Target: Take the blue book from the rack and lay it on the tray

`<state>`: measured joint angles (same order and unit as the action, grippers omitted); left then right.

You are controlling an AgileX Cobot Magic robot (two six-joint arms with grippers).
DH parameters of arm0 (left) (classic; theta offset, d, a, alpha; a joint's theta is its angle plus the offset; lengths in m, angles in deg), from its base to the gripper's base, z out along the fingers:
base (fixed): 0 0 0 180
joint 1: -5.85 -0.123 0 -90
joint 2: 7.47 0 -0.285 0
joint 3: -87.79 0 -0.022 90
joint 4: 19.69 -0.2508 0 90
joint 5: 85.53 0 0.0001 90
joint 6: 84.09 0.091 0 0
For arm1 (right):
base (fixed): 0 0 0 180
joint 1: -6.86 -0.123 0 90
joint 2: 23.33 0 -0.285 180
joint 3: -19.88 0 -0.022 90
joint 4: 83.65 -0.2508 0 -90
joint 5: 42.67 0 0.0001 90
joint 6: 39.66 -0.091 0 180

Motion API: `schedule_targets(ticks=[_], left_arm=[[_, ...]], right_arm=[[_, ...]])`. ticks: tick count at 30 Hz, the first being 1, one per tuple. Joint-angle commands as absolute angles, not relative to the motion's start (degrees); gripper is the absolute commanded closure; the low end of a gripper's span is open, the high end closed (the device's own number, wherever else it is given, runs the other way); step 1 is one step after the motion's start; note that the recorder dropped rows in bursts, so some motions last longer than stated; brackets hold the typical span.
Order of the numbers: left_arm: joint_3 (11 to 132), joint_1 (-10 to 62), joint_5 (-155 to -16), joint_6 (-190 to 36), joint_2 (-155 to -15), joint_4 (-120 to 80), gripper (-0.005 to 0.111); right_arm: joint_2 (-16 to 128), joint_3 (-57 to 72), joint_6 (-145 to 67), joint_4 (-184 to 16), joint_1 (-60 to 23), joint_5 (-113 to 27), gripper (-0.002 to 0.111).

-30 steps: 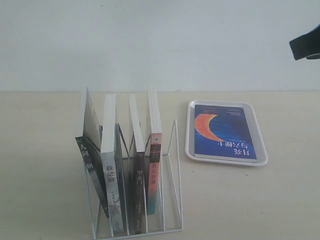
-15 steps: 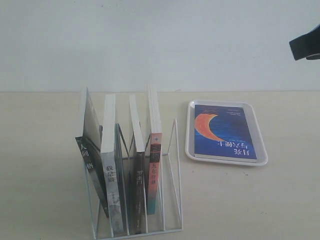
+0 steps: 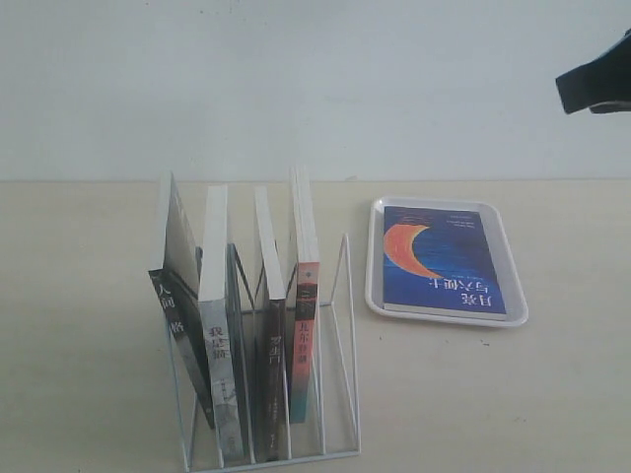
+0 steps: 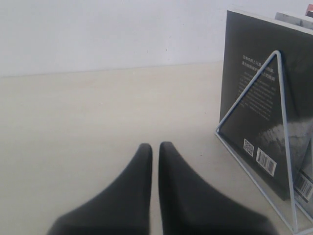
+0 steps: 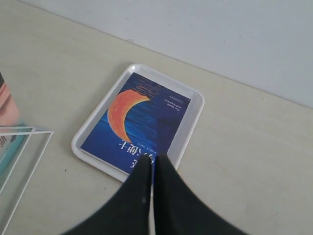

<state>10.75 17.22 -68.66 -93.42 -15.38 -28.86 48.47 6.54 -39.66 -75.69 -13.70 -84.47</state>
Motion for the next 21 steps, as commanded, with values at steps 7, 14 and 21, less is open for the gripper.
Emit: schedule_targets(ticks=[7, 14, 21], left_arm=[[10.57, 17.04, -68.73, -93.20, -15.26, -28.70, 0.103], [10.57, 17.04, -68.73, -93.20, -15.26, -28.70, 0.103], [10.57, 17.04, -68.73, -93.20, -15.26, -28.70, 0.103]], right_arm=[[54.45, -1.07, -54.78, -88.34, -13.84, -79.54, 0.107], [52.30, -20.18, -54.78, -90.68, -13.84, -65.06, 0.107], [43.54, -36.31, -54.78, -90.93, -13.84, -51.05, 0.107]])
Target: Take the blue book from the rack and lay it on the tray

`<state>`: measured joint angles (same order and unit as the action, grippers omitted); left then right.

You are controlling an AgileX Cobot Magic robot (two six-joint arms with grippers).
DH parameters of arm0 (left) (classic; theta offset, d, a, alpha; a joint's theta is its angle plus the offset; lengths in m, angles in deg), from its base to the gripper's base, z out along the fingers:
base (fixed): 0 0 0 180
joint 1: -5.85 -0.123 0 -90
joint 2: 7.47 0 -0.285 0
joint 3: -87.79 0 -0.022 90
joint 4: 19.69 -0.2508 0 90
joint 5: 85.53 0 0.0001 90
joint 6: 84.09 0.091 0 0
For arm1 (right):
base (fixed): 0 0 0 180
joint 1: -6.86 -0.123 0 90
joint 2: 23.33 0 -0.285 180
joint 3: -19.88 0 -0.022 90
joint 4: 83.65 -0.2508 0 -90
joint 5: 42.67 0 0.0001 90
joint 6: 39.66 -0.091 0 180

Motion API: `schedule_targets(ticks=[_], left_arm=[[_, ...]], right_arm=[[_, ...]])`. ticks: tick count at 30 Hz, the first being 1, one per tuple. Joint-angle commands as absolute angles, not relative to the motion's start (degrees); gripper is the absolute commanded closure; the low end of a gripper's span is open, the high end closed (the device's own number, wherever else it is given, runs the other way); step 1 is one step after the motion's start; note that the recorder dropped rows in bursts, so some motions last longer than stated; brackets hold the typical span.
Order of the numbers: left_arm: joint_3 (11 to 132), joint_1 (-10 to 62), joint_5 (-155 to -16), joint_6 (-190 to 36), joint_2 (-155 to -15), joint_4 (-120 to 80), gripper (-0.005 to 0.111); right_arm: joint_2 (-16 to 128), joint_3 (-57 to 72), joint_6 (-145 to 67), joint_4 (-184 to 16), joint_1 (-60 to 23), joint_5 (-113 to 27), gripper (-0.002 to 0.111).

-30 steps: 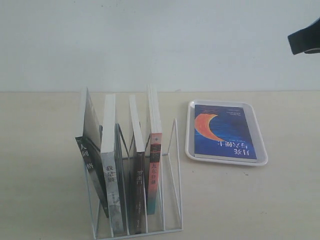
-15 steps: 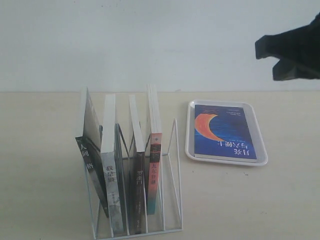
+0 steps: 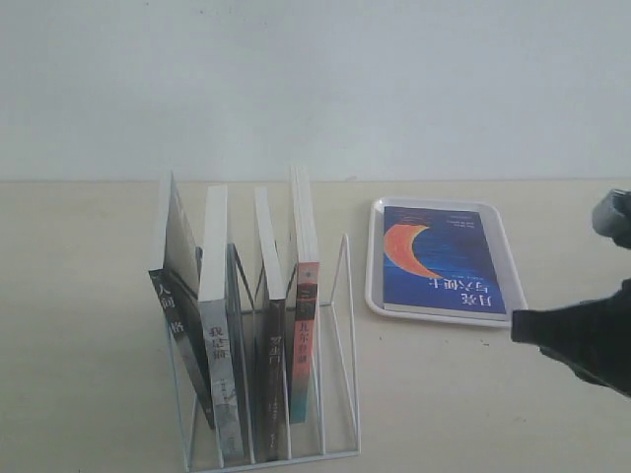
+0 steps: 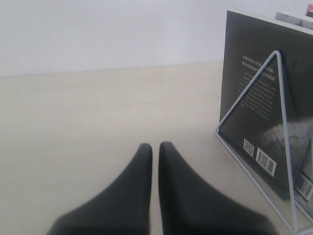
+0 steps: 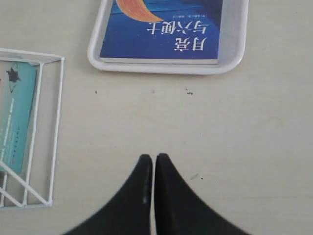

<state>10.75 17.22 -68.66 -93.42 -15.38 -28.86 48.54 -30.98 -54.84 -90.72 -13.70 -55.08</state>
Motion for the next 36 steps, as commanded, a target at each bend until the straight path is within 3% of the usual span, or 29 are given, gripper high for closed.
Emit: schedule_targets(ticks=[1, 14, 24, 32, 36], left_arm=[[10.57, 17.04, -68.73, -93.20, -15.26, -28.70, 0.103], [10.57, 17.04, -68.73, -93.20, -15.26, -28.70, 0.103], [10.57, 17.04, -68.73, -93.20, -15.26, -28.70, 0.103], [10.57, 17.04, -68.73, -93.20, -15.26, -28.70, 0.103], [10.57, 17.04, -68.73, -93.20, -15.26, -28.70, 0.103]], right_arm=[[42.81, -36.86, -54.68, -90.93, -13.84, -51.05, 0.107], [16.35, -38.74, -54.05, -89.40, -13.71, -56.06, 0.107], [-1.68, -50.84, -54.05, -87.23, -13.71, -51.32, 0.107], [-15.54, -57.33, -54.05, -87.11, -7.86, -47.54, 0.107], [-15.54, -57.33, -54.17, -87.11, -6.94, -47.01, 0.107]])
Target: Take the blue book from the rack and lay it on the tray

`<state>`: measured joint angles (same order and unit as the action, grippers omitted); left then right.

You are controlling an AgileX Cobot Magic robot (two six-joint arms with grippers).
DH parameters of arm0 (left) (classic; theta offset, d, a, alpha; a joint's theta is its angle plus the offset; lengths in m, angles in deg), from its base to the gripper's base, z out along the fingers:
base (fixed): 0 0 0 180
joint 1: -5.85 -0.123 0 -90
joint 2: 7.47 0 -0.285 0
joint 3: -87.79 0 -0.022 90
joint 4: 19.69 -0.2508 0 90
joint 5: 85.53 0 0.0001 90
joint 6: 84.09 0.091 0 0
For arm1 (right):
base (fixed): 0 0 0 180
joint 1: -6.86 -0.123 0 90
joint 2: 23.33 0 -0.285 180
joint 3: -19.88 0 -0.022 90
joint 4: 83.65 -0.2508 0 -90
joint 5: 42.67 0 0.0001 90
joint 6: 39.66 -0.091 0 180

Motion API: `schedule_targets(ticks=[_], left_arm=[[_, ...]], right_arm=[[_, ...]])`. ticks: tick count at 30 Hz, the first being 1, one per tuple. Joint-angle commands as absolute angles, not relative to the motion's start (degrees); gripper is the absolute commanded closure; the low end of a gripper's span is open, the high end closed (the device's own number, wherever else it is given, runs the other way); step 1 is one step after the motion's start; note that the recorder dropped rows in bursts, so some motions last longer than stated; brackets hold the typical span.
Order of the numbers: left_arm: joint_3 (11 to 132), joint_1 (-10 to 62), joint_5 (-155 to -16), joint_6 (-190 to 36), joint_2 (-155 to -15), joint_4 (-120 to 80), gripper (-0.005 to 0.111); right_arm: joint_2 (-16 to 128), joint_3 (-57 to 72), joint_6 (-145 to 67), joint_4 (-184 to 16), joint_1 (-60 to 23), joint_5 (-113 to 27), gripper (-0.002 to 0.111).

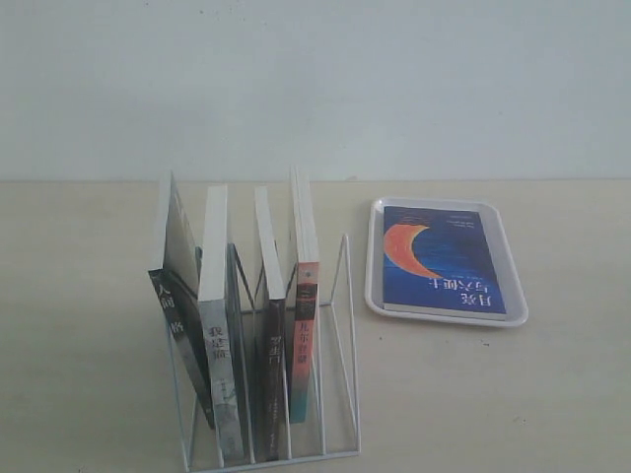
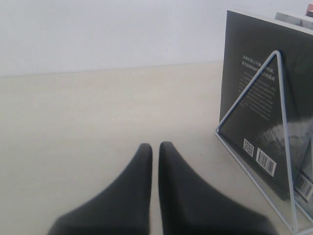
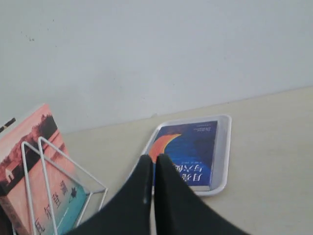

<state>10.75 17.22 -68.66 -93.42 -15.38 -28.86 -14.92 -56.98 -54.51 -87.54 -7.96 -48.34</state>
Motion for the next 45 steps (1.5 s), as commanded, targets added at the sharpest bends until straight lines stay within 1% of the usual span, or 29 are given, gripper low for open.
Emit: schedule_targets(ticks=[1, 8, 14, 17, 21, 23, 34, 38, 45], left_arm=[[10.57, 17.04, -68.73, -93.20, -15.26, -28.70, 0.103], [10.57, 17.04, -68.73, -93.20, -15.26, -28.70, 0.103], [10.57, 17.04, -68.73, -93.20, -15.26, -28.70, 0.103], [10.57, 17.04, -68.73, -93.20, -15.26, -28.70, 0.103], [10.57, 17.04, -68.73, -93.20, -15.26, -28.70, 0.103], [10.57, 17.04, -68.73, -93.20, -15.26, -28.70, 0.103], [10.57, 17.04, -68.73, -93.20, -15.26, -28.70, 0.103], [10.57, 17.04, -68.73, -93.20, -15.26, -28.70, 0.103], [10.57, 17.04, -68.73, -93.20, -15.26, -28.70, 0.103]], right_arm=[[-15.54, -57.33, -54.30, -87.11, -6.94, -46.75, 0.107], [-15.54, -57.33, -56.17, -89.43, -6.94, -43.90, 0.107], [-15.54, -57.33, -58.74, -89.43, -6.94, -45.50, 0.107], [-15.54, -57.33, -53.04, -89.43, -6.94, -50.08, 0.107], [-15.54, -57.33, -45.27, -88.01, -6.94, -60.77, 0.107], [-15.54, -57.33, -43.76, -87.82, -6.94, -63.66, 0.107], [-15.54, -57.33, -40.63, -87.82, -6.69, -64.02, 0.107], [-15.54, -57.33, -40.75, -87.82, -3.10, -63.92, 0.107], [-15.54, -57.33, -40.86, -87.82, -2.84, -63.82, 0.107]])
